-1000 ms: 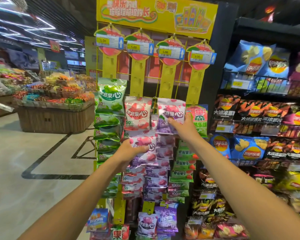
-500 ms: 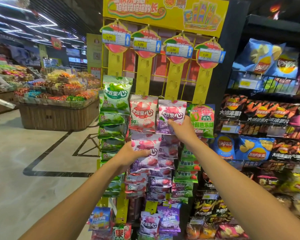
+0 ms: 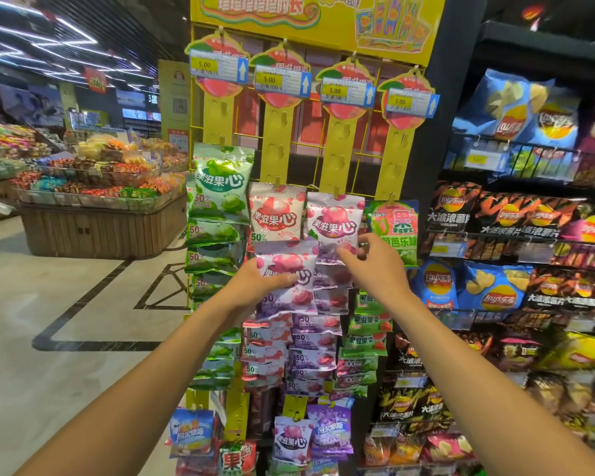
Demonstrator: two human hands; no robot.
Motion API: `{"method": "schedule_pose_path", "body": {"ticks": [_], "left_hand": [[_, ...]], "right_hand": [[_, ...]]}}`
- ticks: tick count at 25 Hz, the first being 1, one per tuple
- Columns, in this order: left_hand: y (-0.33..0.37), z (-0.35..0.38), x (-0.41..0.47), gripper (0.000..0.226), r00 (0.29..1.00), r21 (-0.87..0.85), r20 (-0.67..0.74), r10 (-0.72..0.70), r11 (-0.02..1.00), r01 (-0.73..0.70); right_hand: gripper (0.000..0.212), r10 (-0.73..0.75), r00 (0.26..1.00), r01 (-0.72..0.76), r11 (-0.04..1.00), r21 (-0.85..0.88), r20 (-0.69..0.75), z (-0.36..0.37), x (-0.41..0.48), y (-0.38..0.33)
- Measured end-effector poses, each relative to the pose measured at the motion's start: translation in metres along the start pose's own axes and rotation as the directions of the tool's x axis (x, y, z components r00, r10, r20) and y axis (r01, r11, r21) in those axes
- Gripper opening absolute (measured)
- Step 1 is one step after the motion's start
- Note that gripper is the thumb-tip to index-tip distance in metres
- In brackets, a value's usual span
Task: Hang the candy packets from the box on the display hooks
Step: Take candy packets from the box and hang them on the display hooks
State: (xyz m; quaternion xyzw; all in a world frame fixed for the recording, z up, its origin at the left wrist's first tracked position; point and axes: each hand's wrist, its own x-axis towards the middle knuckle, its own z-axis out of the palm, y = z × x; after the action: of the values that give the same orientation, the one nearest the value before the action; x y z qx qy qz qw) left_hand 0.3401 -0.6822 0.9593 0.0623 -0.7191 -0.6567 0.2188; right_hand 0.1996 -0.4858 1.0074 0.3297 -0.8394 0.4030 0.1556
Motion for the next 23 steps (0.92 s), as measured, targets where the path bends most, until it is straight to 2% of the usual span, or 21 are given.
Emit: {"method": "schedule_pose_path", "body": {"ticks": [1,3,6,9,11,13,16,20,23], "left_hand": [[0.006,0.001,0.003,0.035,1.000,-0.013,0.017,0.019,1.000,-0.019],[0.020,0.003,0.013,0.038,1.000,-0.016,0.015,0.025,1.000,-0.024],[0.045,0.012,0.028,0.040,0.997,-0.030,0.022,0.074,0.997,-0.074],[0.074,0.025,0.045,0.034,0.993,-0.035,0.024,0.114,0.993,-0.113],[0.093,0.034,0.058,0.031,0.990,-0.026,0.026,0.141,0.990,-0.140],[0.113,0.043,0.070,0.033,0.985,-0.049,0.004,0.172,0.984,-0.172],[0.139,0.050,0.079,0.047,0.989,-0.107,-0.049,0.142,0.983,-0.147],[0.138,0.045,0.083,0.048,0.995,-0.091,-0.043,0.094,0.991,-0.098],[0.124,0.041,0.087,0.052,0.985,-0.046,-0.121,0.122,0.991,-0.128]], "right_hand": [[0.055,-0.005,1.000,0.005,0.999,-0.038,-0.022,-0.002,0.001,0.003],[0.049,-0.017,0.999,0.017,1.000,-0.002,-0.044,-0.006,0.002,0.005],[0.024,-0.051,0.998,0.059,0.973,0.225,-0.041,-0.013,0.005,-0.006],[0.025,-0.031,0.998,0.001,0.886,0.465,0.058,-0.015,0.012,-0.023],[0.031,-0.048,0.995,0.000,0.868,0.497,0.085,-0.017,0.021,-0.030],[0.029,-0.037,0.998,0.006,0.851,0.525,0.049,-0.024,0.035,-0.038],[0.022,0.022,1.000,-0.014,0.800,0.600,-0.006,-0.038,0.060,-0.047],[0.038,0.100,0.994,-0.054,0.813,0.580,-0.048,-0.044,0.090,-0.047],[0.046,0.165,0.985,-0.114,0.827,0.550,-0.043,-0.034,0.100,-0.039]]}}
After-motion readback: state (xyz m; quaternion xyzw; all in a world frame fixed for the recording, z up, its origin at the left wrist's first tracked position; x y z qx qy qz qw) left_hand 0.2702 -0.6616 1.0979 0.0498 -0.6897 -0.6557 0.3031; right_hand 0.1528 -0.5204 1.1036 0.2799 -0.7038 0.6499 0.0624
